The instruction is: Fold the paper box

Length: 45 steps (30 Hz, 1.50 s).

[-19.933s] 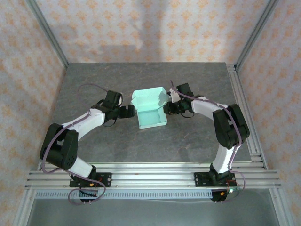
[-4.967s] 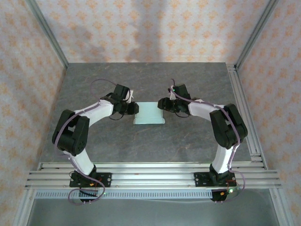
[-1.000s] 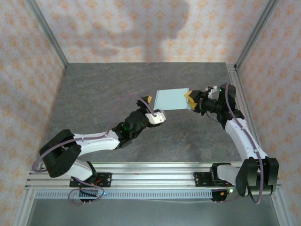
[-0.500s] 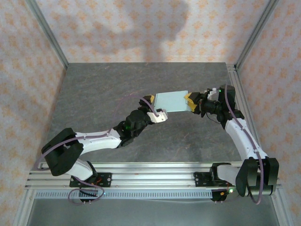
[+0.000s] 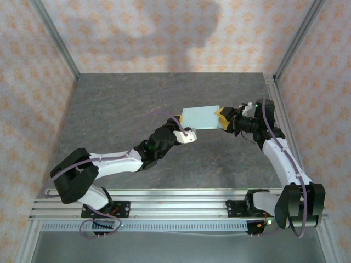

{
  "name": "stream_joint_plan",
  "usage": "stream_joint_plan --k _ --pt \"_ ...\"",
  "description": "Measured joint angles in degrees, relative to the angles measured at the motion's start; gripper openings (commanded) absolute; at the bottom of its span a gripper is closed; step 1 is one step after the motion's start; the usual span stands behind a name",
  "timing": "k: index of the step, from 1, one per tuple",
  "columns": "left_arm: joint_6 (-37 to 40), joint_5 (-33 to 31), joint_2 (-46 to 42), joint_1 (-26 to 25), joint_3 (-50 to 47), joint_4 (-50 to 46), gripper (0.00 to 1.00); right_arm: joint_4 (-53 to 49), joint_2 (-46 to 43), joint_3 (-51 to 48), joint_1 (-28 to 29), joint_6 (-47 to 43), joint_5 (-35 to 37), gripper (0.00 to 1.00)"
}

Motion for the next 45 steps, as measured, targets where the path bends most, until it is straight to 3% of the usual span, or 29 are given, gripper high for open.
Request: stream_joint_plan --k 4,10,14,19,27,33,40,45 --pt "-0.1 -0.1 0.0 0.0 0.6 -1.2 0.33 0.0 0.0 0.0 -0.1 0.7 0.2 0.43" --pt "-2.2 0.0 0.0 -0.1 2.0 -5.2 0.32 0.0 -0.2 0.1 -0.1 -0.3 2.4 0.74" --pt "-6.4 0.6 0.0 0.2 3.5 -11.8 0.32 -3.8 -1.6 1.4 -0.3 -5.0 7.7 0.8" --pt "-12.8 3.5 0.0 2.1 4.9 -20.7 0.3 -10.9 -3.9 4.6 -0.5 -14.8 15.8 0.79" --pt "-22.1 12.2 0.0 6.8 8.0 -40.0 0.3 -21.2 -6.5 9.2 -0.1 -41.8 27.1 0.74" --pt "-26.1 18.6 0.0 8.1 13.4 -52.4 0.31 -25.9 -7.4 9.8 7.7 -60.2 36.0 0.73" --pt "-26.9 21.3 3.4 9.4 17.9 -63.6 0.31 -26.0 -5.5 8.9 16.9 -72.6 37.0 0.56" --pt "-26.9 23.1 5.9 9.5 19.8 -68.6 0.31 -26.1 -1.6 8.9 20.5 -78.2 35.8 0.49"
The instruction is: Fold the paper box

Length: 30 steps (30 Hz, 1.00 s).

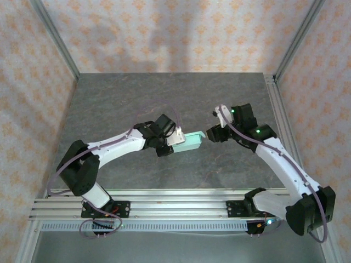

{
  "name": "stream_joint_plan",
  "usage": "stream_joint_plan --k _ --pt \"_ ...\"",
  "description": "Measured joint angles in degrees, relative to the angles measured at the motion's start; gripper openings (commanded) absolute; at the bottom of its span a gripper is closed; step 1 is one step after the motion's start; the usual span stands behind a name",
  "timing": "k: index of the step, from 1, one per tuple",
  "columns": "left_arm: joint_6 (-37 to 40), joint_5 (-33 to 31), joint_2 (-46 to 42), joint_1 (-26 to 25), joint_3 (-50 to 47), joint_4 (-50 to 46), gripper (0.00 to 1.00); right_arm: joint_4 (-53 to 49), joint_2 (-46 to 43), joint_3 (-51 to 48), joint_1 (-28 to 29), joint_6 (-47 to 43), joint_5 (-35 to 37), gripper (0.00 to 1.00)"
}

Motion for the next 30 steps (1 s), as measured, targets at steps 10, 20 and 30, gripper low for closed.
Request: stream_joint_plan --k 10,20,30 --pt "0.0 1.3 2.0 0.1 2.3 -1.7 0.31 -0.5 10.0 2.0 2.3 -5.3 -1.7 0.35" --pt "-0.2 1.4 2.0 0.1 2.4 -1.9 0.31 -0.4 12.8 3.1 2.9 -6.3 -2.4 0.09" --pt "-0.2 1.9 2.0 0.4 2.6 -2.0 0.31 0.1 12.8 3.1 2.9 -4.3 -0.4 0.15"
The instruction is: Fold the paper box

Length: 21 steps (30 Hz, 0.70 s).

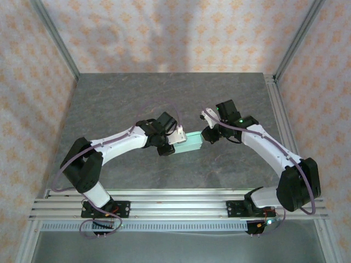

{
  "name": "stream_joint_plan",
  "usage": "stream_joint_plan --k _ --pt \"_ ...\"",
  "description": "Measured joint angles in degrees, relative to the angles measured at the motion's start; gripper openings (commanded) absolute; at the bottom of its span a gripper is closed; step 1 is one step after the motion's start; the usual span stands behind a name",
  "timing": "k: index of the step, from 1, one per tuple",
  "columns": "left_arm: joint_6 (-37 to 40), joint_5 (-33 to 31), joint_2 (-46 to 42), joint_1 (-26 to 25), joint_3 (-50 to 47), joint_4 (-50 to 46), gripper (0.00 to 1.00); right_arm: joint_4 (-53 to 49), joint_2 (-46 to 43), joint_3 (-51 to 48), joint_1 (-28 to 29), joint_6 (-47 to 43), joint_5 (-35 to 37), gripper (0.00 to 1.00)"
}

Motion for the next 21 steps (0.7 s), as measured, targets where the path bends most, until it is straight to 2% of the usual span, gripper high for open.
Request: stream_joint_plan --k 12,15,21 --pt "0.0 0.4 0.2 0.0 0.0 0.0 0.31 1.3 0.3 0.0 0.0 2.0 0.9 0.08" --pt "-0.1 0.5 0.2 0.0 0.1 0.0 0.31 1.3 0.3 0.0 0.0 2.6 1.0 0.0" --pt "-1.0 0.6 0.2 0.0 0.1 0.0 0.31 1.8 0.3 0.0 0.1 5.5 1.7 0.0"
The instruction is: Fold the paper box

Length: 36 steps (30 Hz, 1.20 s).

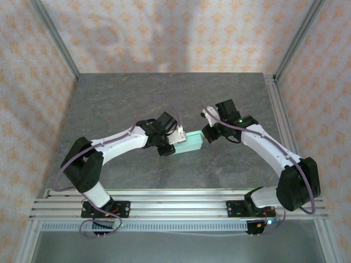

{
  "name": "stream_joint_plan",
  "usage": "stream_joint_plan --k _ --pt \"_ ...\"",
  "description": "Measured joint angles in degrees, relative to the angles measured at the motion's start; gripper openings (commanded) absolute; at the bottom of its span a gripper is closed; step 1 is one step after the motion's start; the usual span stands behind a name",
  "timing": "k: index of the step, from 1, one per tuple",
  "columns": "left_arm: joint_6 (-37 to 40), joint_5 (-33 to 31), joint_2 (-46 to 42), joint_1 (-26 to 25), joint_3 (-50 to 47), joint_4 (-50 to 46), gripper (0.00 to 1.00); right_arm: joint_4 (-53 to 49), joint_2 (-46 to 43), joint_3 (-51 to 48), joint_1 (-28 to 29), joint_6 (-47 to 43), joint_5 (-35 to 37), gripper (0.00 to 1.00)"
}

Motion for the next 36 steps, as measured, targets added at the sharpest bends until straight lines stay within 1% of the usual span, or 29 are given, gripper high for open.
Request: stream_joint_plan --k 4,9,13,18,22,26,28,35,36 --pt "-0.8 -0.3 0.0 0.0 0.2 0.0 0.31 1.4 -0.2 -0.2 0.3 6.3 0.8 0.0" --pt "-1.2 -0.4 0.0 -0.1 0.5 0.3 0.31 3.4 -3.8 -3.3 0.7 16.1 1.9 0.0" --pt "-1.2 -0.4 0.1 -0.1 1.5 0.5 0.32 4.3 -5.4 -4.1 0.8 22.3 2.8 0.0" --pt "-1.1 -0.4 1.3 -0.1 2.0 0.2 0.32 8.5 -7.6 -8.3 2.5 30.0 5.4 0.0" --pt "-1.3 -0.4 2.3 -0.1 2.3 0.2 0.32 11.3 -7.6 -10.4 4.3 33.5 8.4 0.0" --pt "-1.6 -0.7 2.4 -0.1 2.4 0.0 0.33 14.3 -7.6 -11.7 5.1 34.2 10.2 0.0" --pt "-1.8 -0.9 2.4 -0.1 2.4 0.0 0.37 15.0 -7.7 -12.0 5.2 33.9 10.6 0.0" --pt "-2.6 -1.3 2.3 -0.1 2.4 0.4 0.58 15.4 -7.9 -12.3 5.6 31.9 11.3 0.0" --pt "-3.0 -1.3 2.3 -0.1 2.4 0.6 0.6 15.4 -7.9 -12.3 5.6 31.8 11.5 0.0"
